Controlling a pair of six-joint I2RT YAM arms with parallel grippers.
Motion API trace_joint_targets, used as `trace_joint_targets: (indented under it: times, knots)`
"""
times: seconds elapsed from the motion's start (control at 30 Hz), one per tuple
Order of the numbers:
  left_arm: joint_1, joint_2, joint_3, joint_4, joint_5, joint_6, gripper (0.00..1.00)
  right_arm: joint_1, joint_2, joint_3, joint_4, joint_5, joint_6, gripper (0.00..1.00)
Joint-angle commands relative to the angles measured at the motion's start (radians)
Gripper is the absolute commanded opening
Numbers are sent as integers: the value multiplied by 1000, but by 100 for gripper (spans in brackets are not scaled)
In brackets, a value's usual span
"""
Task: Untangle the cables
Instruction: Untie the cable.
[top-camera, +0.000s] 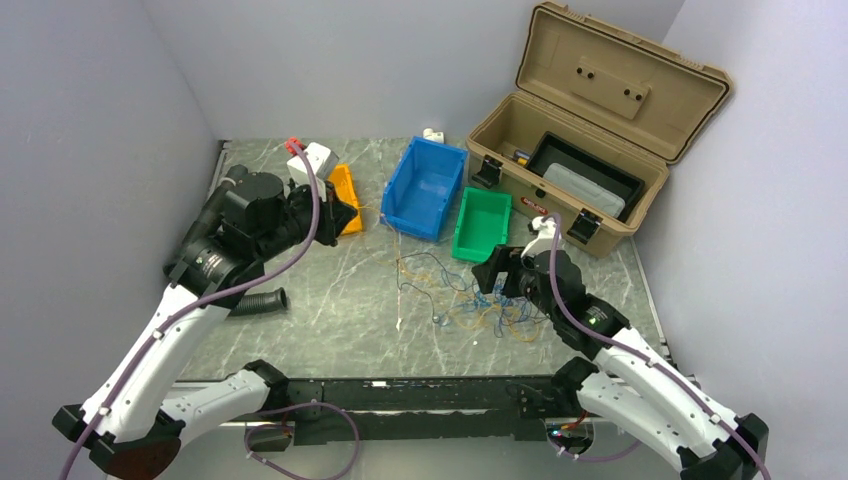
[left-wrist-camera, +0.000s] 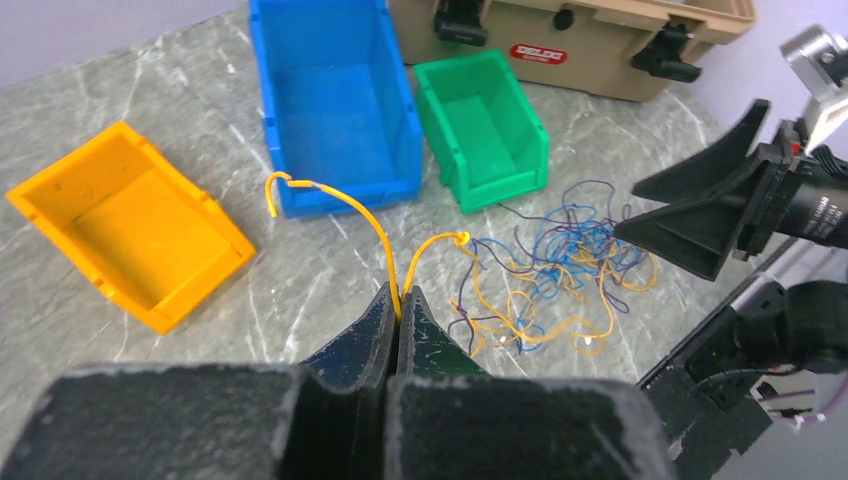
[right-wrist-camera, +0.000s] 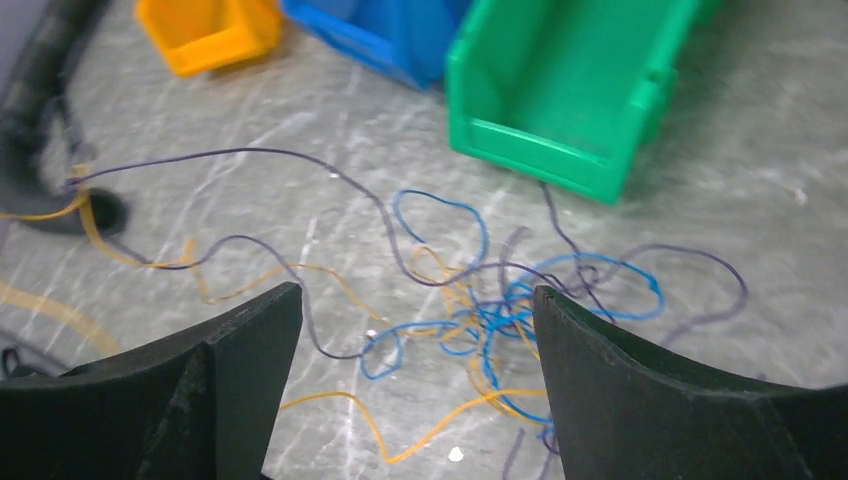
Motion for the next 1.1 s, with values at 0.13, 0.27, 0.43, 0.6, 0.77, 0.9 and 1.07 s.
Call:
trace_joint_targets:
  times: [0.13, 0.27, 0.43, 0.6, 0.77, 0.9, 1.07]
  knots:
    - [2, -3, -9, 93, 220, 48, 0, 3, 67, 20, 318, -385, -166, 85]
    - [1, -28, -23, 113, 318, 76, 0, 3, 148, 47, 402, -368, -206, 85]
    - [1, -56, -17, 94, 364, 115, 0, 1, 265, 131, 485, -464, -256, 86]
    - [-2, -57, -24, 93, 416, 126, 0, 4, 362, 177, 599, -627, -298, 87]
    - [-3, -63, -32, 116, 423, 123, 0, 66, 457, 244, 616, -819, -369, 85]
    - [-5, -49, -13, 107, 415, 130, 0, 155, 484, 269, 593, -836, -447, 84]
    - [-5, -40, -9, 130, 428, 113, 0, 203, 536, 296, 606, -866, -458, 83]
